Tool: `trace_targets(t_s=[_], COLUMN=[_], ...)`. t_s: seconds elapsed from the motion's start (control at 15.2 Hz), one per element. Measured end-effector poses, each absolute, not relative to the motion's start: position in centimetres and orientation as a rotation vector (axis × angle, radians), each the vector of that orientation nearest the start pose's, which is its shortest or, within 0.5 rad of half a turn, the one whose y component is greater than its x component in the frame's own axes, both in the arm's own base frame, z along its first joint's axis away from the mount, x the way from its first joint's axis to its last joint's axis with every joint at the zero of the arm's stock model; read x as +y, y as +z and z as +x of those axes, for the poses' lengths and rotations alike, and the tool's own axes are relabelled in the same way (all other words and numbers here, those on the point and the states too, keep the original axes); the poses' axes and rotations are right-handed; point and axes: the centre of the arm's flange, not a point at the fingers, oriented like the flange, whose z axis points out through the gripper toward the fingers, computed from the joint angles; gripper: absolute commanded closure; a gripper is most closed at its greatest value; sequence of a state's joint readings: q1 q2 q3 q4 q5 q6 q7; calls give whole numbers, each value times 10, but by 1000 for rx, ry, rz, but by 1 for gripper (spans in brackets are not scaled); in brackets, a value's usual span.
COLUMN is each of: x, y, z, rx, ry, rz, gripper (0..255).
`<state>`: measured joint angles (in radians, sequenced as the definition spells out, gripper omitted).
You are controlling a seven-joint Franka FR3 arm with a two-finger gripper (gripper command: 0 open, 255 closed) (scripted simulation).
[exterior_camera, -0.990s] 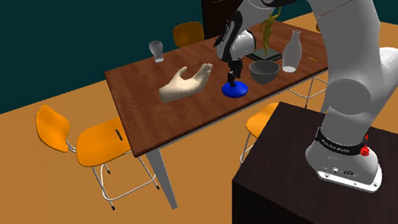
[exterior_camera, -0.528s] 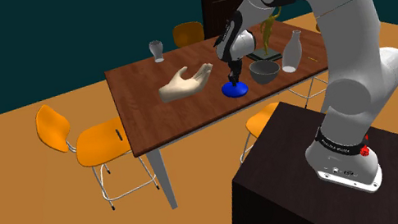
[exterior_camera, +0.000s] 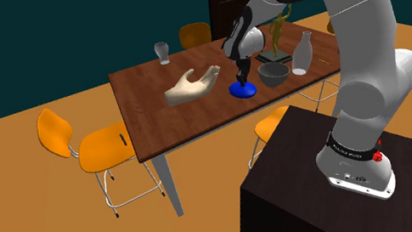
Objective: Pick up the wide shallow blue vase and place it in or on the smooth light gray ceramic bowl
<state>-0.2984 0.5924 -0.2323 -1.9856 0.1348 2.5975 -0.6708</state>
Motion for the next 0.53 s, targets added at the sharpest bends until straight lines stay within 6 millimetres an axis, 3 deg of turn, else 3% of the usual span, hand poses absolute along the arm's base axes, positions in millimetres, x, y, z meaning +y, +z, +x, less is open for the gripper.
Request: trace_targets(t_s=[0.53], x=[-311], y=[215], z=[529], rx=[-107], ry=[-3], rz=[-3209], gripper=[255])
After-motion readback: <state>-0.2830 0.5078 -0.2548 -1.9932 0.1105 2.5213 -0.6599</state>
